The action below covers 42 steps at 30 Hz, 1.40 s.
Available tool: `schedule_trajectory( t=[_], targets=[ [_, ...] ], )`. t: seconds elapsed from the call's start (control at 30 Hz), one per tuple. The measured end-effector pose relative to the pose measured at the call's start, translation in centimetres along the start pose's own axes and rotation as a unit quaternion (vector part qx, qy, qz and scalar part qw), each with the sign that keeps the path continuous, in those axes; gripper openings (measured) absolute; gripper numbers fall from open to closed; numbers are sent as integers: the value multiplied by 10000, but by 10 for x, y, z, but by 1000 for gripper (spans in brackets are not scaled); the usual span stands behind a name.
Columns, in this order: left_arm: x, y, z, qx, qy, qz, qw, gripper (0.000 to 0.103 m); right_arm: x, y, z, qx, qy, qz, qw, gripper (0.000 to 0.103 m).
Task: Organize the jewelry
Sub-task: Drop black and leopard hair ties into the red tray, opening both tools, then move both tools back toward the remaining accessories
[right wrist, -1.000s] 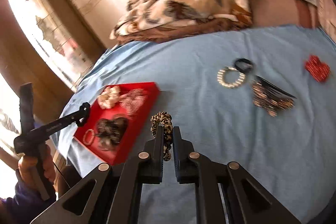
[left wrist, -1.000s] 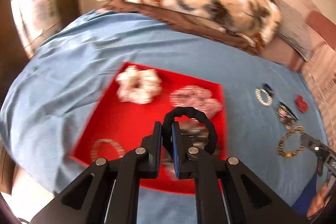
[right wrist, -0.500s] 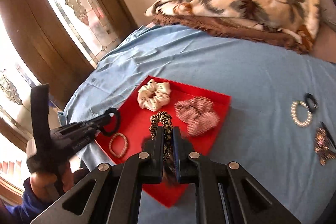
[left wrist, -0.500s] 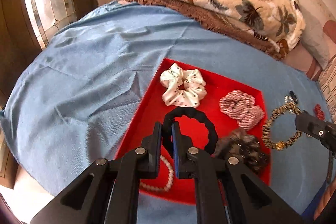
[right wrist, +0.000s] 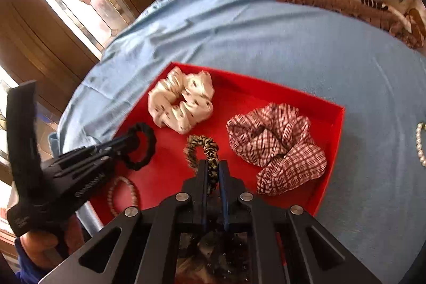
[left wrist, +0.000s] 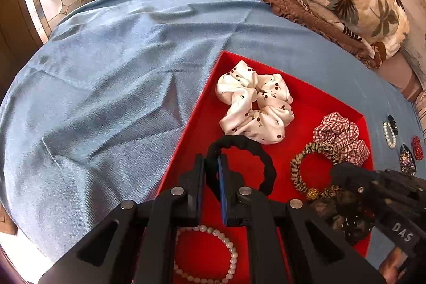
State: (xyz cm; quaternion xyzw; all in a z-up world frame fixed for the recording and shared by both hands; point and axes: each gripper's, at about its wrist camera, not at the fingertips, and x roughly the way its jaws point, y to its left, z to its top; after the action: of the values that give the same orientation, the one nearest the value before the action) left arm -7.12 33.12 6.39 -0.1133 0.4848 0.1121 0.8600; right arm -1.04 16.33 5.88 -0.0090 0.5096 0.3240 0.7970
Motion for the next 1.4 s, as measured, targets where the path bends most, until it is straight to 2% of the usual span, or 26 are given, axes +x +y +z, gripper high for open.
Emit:
schedule_trajectory(
  t=[0.13,0.2,0.3,0.37,0.5,0.6,0.63,0.73,0.87,0.97,1.17,1.27,1.4],
  targets=[
    [-4,-5,-2,39,-96,12,9999,10,8,-1,-4,18,71,-28,10000,11],
    [-9,-4,-2,21,-144,-22,9999,14,9,-1,-4,24,83,-26,10000,11],
    [-22,-4,-4,-22,-301,19,9995,21,7,1,-4,9,32,-56,10000,19],
    [-34,-4,-7,-39,-424,31,9991,22,2,2,-5,1,-19,-62,10000,29],
    [-53,-3,-13,-114,-588,108,9981,31,-12,2,-7,-7,-139,-55,9999,32],
    [-66,0,-18,-161,-677,224,9973,32,-29,2,-11,-16,-273,-40,9996,33],
    [-70,0,-20,-181,-692,248,9971,32,-34,2,-13,-15,-309,-44,9995,36],
    [-82,1,-25,-203,-750,330,9964,34,-55,-1,-24,5,-467,-40,9989,43],
    [-97,-5,-33,-151,-863,418,9953,41,-81,-8,-44,54,-624,-104,9980,46],
    [-106,-14,-38,-29,-918,410,9949,42,-99,-14,-64,123,-774,-239,9966,51],
    [-124,-43,-47,288,-1039,316,9937,43,-132,-28,-102,326,-1096,-572,9918,51],
    [-133,-55,-51,422,-1076,227,9930,44,-144,-38,-116,534,-1238,-606,9890,55],
    [-147,-66,-57,547,-1174,248,9913,45,-160,-51,-129,791,-1424,-695,9842,56]
  ],
)
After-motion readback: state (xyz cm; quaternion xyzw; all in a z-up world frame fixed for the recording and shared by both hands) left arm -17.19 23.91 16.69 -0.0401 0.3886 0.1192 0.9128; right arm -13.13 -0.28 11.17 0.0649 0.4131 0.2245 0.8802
